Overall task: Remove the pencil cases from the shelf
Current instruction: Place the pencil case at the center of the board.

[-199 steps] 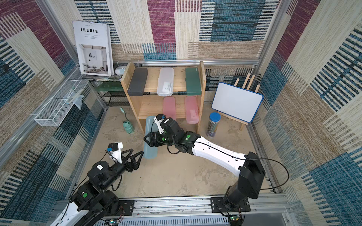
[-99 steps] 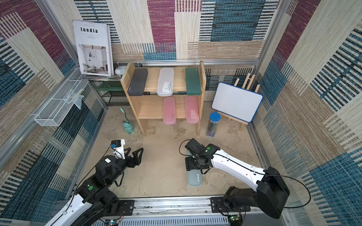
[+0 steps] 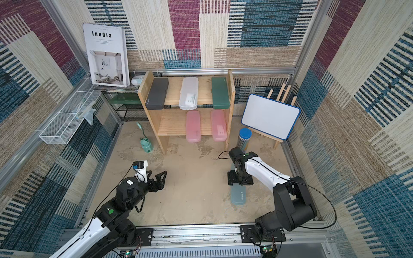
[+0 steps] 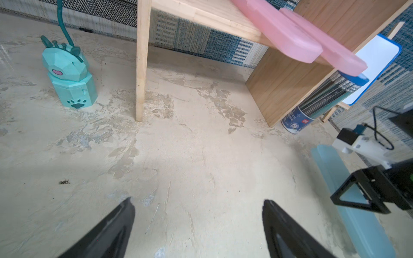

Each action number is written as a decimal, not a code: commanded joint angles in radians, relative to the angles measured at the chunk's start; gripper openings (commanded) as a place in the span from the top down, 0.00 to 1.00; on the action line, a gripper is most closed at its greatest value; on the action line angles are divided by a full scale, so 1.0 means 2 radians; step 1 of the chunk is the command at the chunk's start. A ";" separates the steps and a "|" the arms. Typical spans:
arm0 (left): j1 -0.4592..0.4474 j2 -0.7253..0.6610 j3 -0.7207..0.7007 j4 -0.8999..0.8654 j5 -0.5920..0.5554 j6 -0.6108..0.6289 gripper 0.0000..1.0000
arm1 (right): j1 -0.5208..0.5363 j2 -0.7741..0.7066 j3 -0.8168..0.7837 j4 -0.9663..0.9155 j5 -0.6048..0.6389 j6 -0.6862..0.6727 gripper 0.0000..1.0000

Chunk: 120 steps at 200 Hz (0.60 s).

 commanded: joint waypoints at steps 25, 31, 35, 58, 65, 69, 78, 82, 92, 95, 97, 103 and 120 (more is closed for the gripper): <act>0.000 0.002 -0.003 0.031 -0.003 0.008 0.06 | -0.025 0.053 0.005 0.001 -0.043 -0.042 0.34; 0.000 0.001 -0.001 0.029 -0.003 0.008 0.06 | -0.025 0.058 0.004 0.003 -0.043 -0.040 0.34; 0.000 0.001 -0.002 0.029 -0.003 0.008 0.06 | -0.025 0.061 0.003 0.005 -0.043 -0.040 0.34; 0.000 -0.004 -0.003 0.026 -0.004 0.006 0.06 | -0.026 0.070 -0.009 0.021 -0.046 -0.037 0.33; 0.000 -0.004 -0.003 0.024 -0.004 0.005 0.06 | -0.026 0.073 -0.011 0.020 -0.047 -0.037 0.33; 0.000 -0.005 -0.003 0.024 -0.004 0.005 0.06 | -0.026 0.074 -0.011 0.020 -0.046 -0.036 0.32; 0.000 -0.006 -0.002 0.023 -0.005 0.004 0.06 | -0.026 0.074 -0.011 0.020 -0.043 -0.035 0.28; 0.000 -0.006 -0.003 0.023 -0.005 0.003 0.06 | -0.026 0.073 -0.010 0.020 -0.042 -0.035 0.25; 0.000 -0.004 -0.002 0.023 -0.004 0.003 0.06 | -0.026 0.070 -0.010 0.020 -0.037 -0.032 0.16; 0.000 -0.004 -0.001 0.024 -0.004 0.003 0.06 | -0.026 0.069 -0.010 0.020 -0.035 -0.030 0.12; 0.000 -0.002 -0.001 0.024 -0.003 0.004 0.06 | -0.026 0.068 -0.010 0.020 -0.035 -0.030 0.11; 0.000 0.001 0.001 0.024 -0.001 0.002 0.06 | -0.026 0.065 -0.009 0.019 -0.033 -0.030 0.01; 0.000 0.017 0.010 0.033 0.011 -0.007 0.05 | -0.026 0.044 -0.002 0.011 -0.019 -0.026 0.01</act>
